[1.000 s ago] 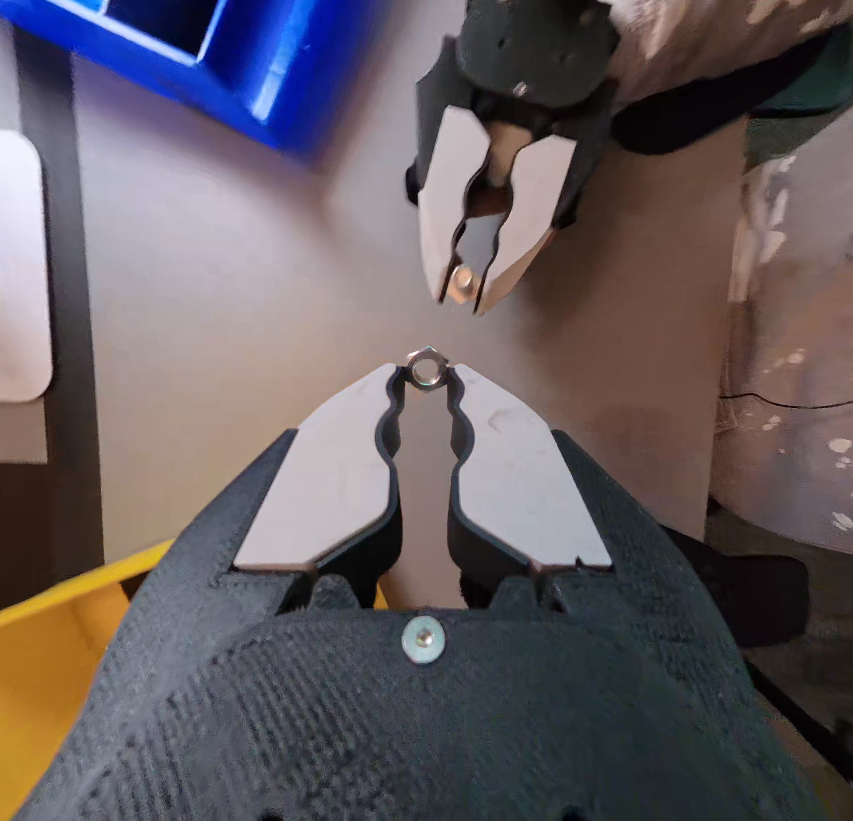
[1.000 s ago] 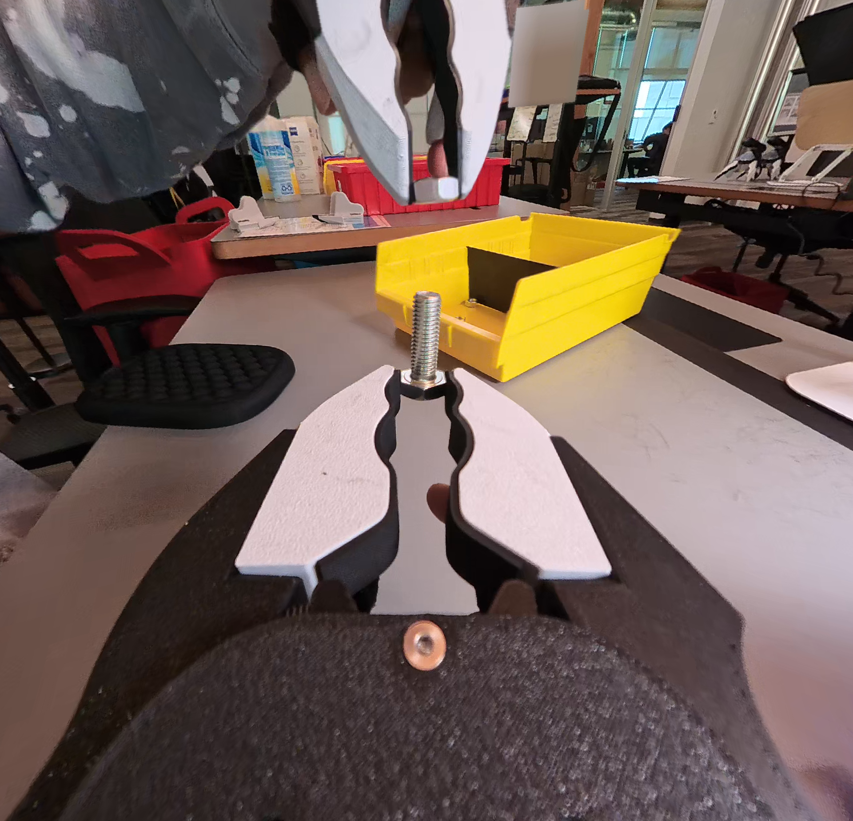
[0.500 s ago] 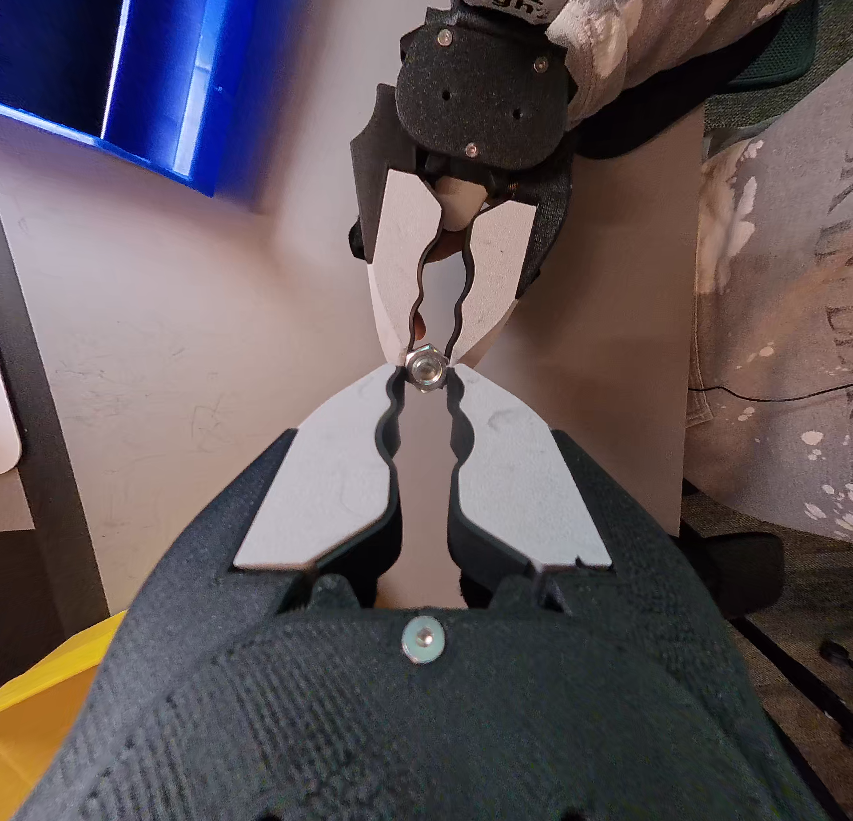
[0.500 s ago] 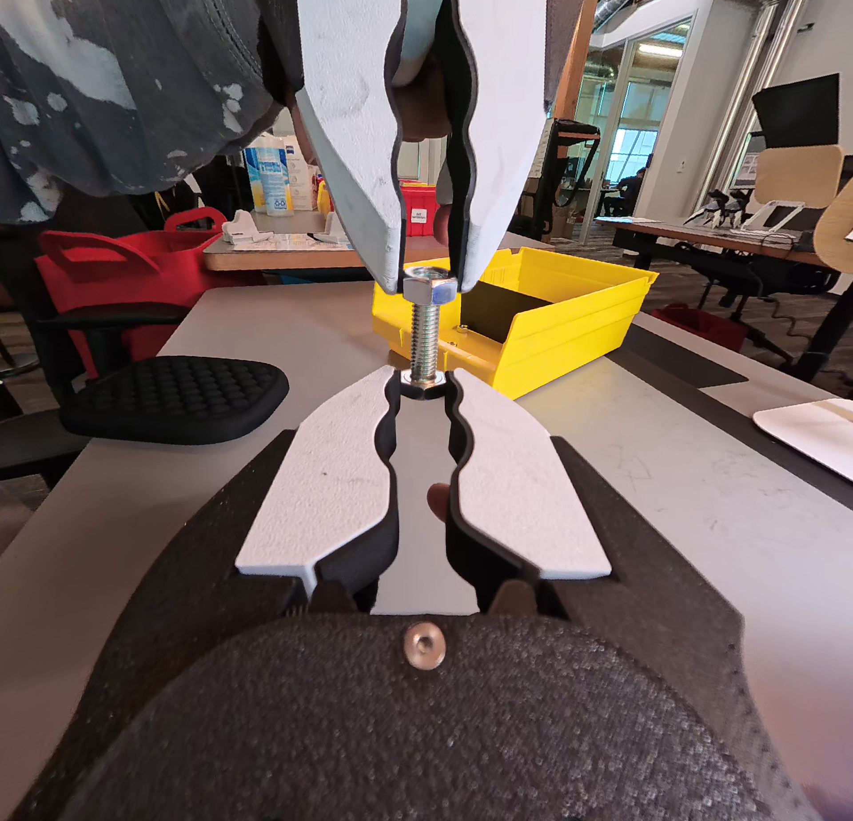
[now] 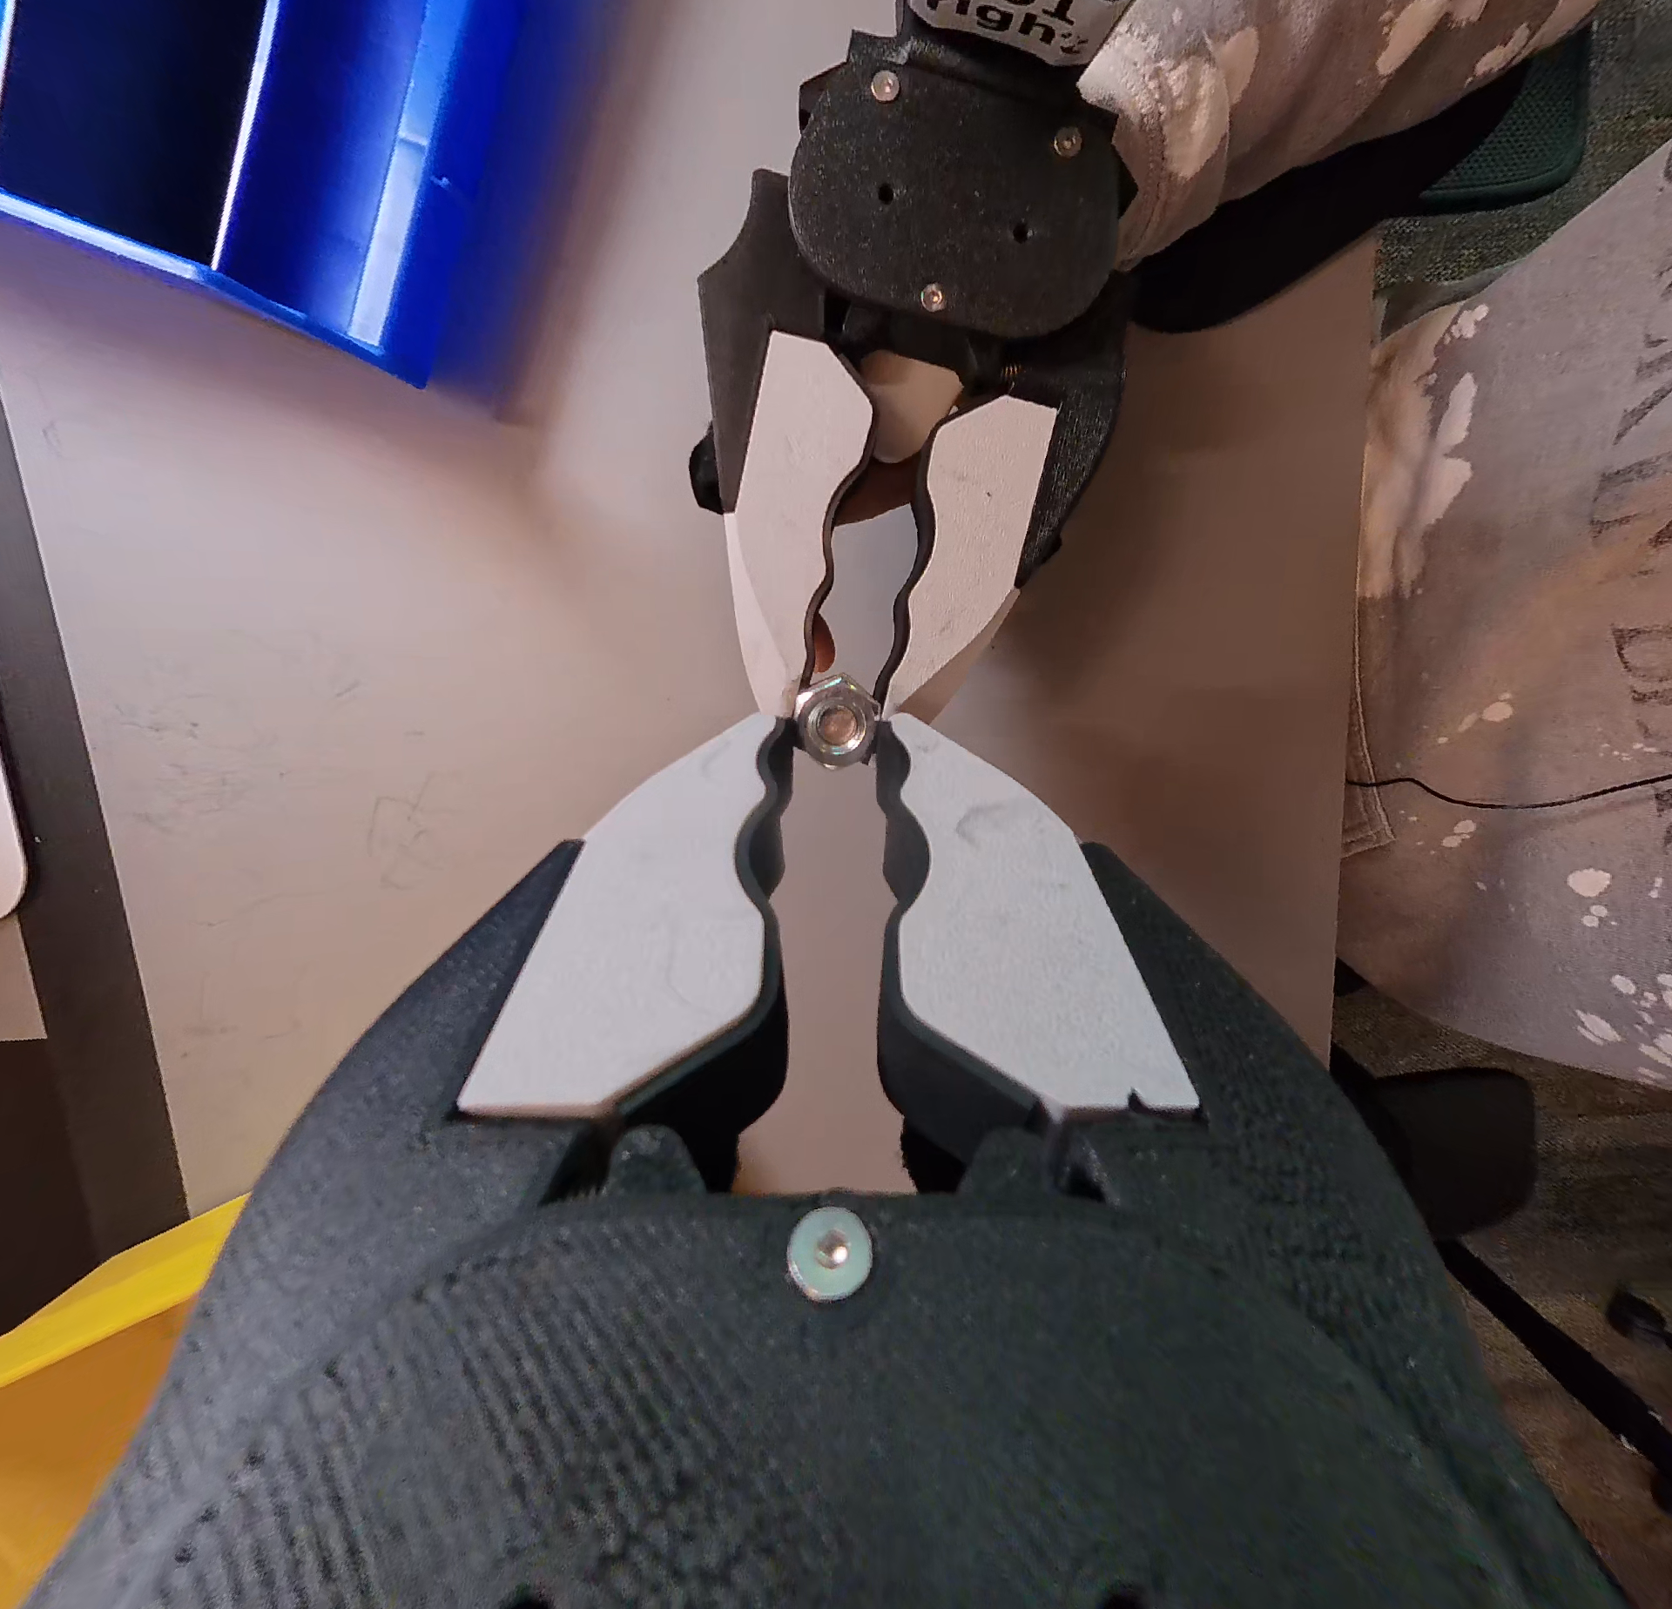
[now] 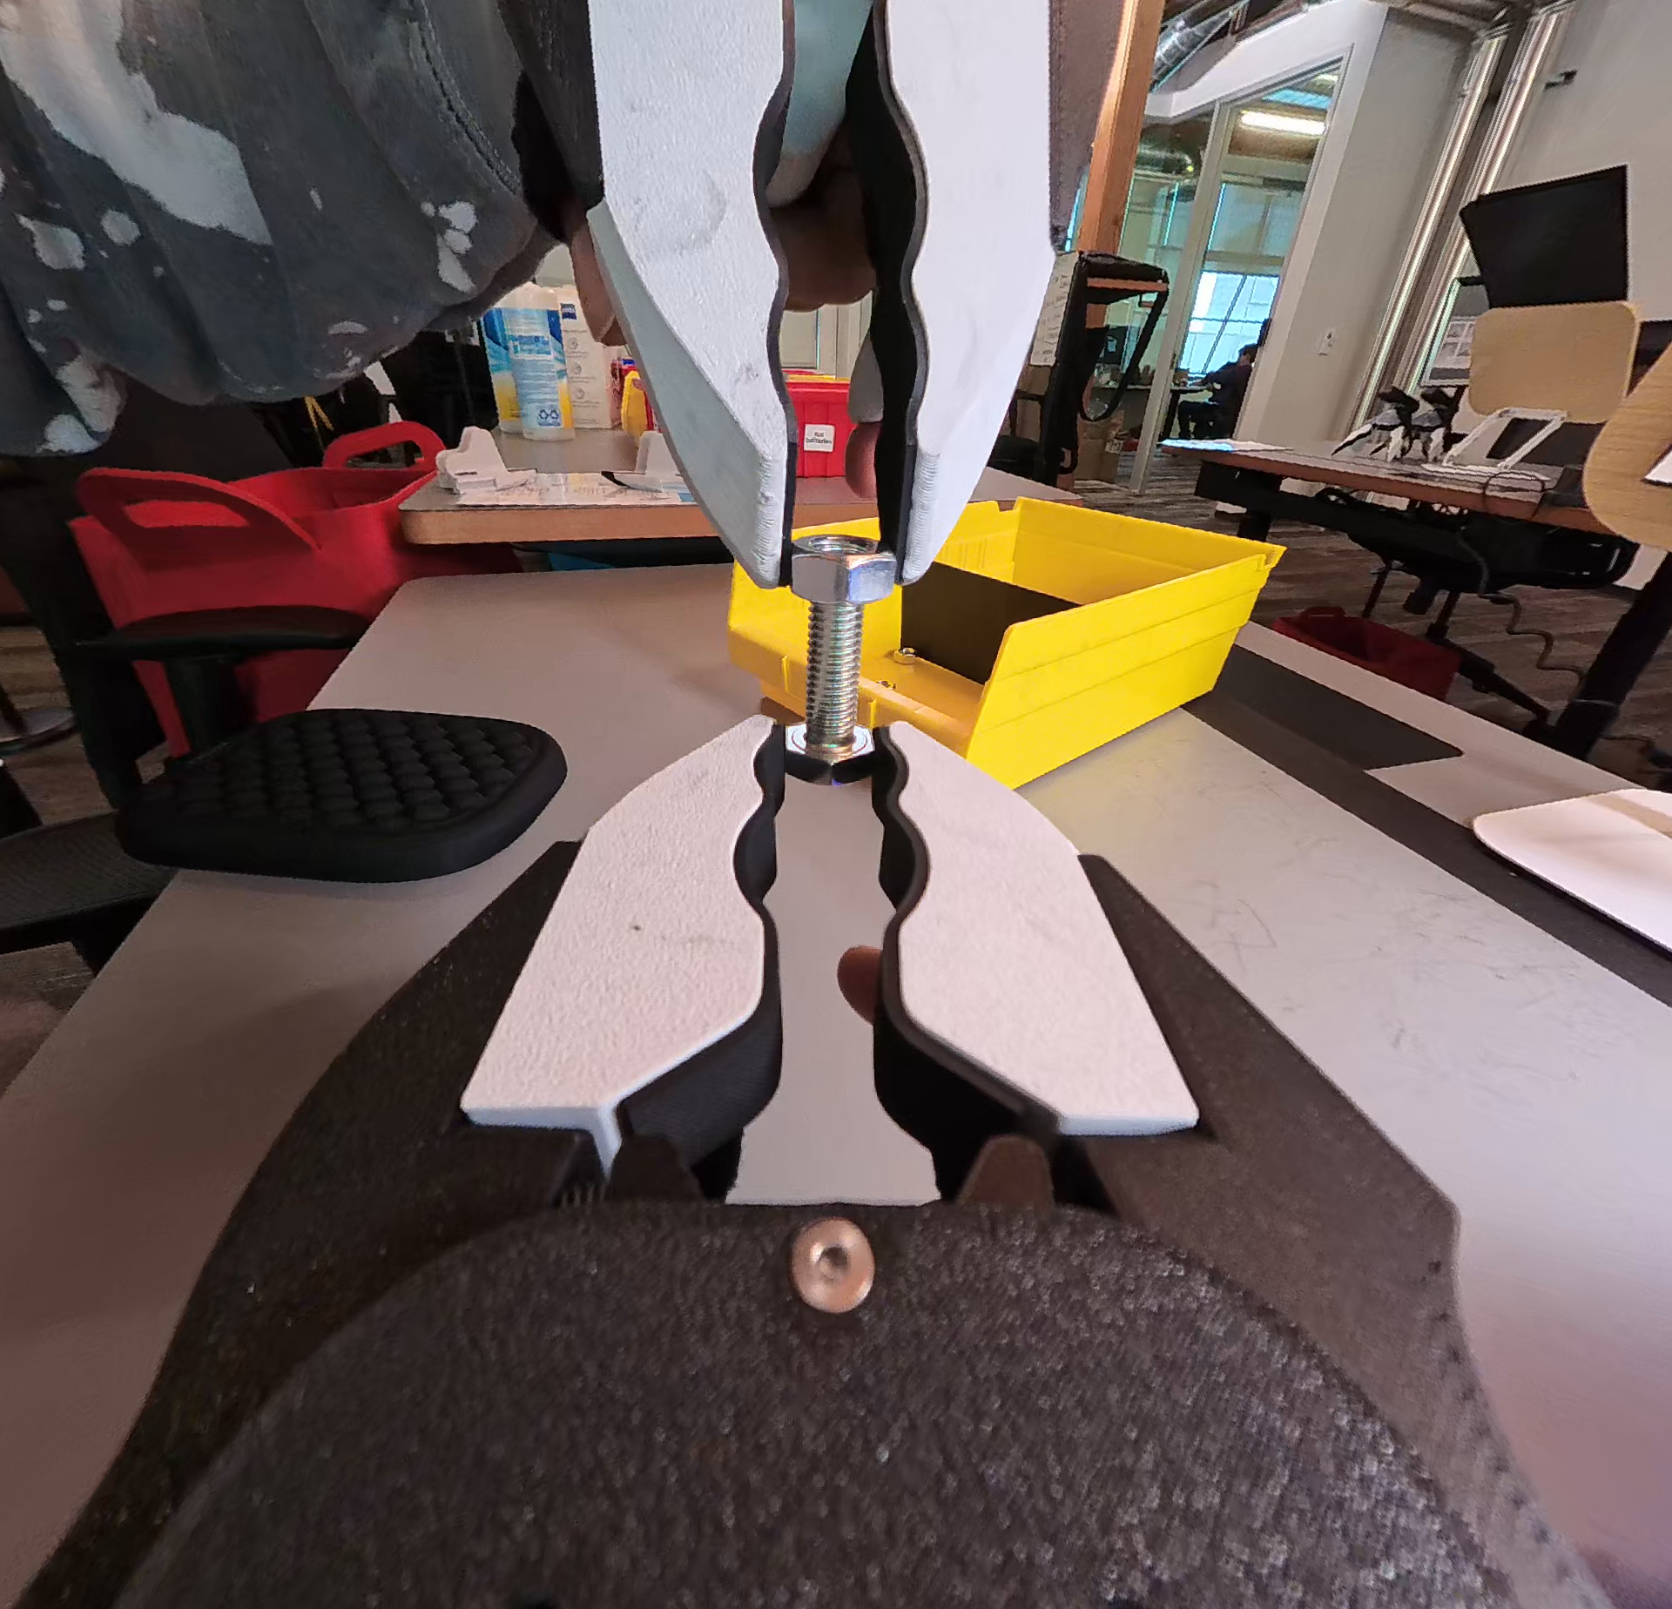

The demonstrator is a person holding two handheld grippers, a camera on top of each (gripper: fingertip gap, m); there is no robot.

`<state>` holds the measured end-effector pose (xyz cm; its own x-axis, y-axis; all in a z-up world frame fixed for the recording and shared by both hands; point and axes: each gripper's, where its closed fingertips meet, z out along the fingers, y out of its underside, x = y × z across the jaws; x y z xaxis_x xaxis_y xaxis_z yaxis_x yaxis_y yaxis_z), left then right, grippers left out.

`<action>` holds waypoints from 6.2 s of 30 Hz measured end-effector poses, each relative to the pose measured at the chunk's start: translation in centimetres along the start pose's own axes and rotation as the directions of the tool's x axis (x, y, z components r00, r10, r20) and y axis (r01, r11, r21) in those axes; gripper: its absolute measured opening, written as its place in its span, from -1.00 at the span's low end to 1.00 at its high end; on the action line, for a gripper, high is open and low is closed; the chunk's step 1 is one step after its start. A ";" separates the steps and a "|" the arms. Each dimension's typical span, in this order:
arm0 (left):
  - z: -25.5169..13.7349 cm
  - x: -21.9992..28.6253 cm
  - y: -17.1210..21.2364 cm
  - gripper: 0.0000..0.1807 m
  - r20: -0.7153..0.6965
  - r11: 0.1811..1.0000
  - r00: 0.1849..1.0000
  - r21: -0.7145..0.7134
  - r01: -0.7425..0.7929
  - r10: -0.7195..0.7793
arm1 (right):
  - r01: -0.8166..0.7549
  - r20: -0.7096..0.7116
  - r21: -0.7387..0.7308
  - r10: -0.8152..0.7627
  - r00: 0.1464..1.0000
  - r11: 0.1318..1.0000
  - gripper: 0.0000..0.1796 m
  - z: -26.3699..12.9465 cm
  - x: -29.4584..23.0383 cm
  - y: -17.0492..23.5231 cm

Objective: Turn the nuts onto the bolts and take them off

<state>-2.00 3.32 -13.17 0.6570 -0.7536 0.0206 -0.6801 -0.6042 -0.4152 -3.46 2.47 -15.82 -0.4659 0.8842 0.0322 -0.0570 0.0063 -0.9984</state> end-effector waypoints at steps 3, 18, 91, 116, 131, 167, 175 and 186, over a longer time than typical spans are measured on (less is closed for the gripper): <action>0.0 0.0 0.1 -0.79 0.002 1.000 1.000 0.014 0.000 0.000 | -0.001 0.001 -0.003 0.001 1.000 1.000 -0.80 0.0 0.0 0.1; -1.1 0.0 -0.5 -0.70 0.029 0.974 0.999 0.226 0.023 -0.030 | -0.003 -0.010 -0.003 0.003 1.000 1.000 -0.80 -0.1 0.3 0.1; -1.0 0.2 -1.5 -0.80 -0.161 0.342 0.978 0.919 0.198 -0.134 | -0.080 0.053 0.099 0.075 0.996 0.992 -0.80 -0.6 0.0 -1.4; -1.3 -0.1 -1.1 -0.66 -0.209 0.311 0.968 0.919 0.243 -0.140 | -0.133 0.128 0.166 0.113 0.985 0.977 -0.80 -1.1 -0.7 -2.4; -1.2 0.9 -1.6 -0.75 -0.219 0.309 0.970 0.920 0.240 -0.102 | -0.123 0.145 0.165 0.099 0.984 0.979 -0.80 -1.0 -1.1 -2.4; -2.3 -2.1 0.0 -0.72 -0.203 0.266 0.940 0.923 0.277 -0.275 | -0.145 0.165 0.219 0.109 0.980 0.965 -0.80 -1.5 -1.1 -3.7; -1.3 -0.2 -1.6 -0.60 -0.235 0.315 0.951 0.904 0.290 -0.201 | -0.137 0.123 0.211 0.113 0.986 0.968 -0.80 -1.3 -0.7 -3.5; -1.6 0.5 -1.8 -0.59 -0.229 0.319 0.959 0.907 0.273 -0.170 | -0.136 0.126 0.200 0.112 0.986 0.970 -0.80 -1.3 -0.7 -3.3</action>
<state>-0.95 3.58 -10.96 0.6705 -0.6792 0.2985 0.2578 -0.1639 -0.9522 -1.81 2.38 -12.56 -0.5767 0.8136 -0.0742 -0.1686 -0.2075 -0.9636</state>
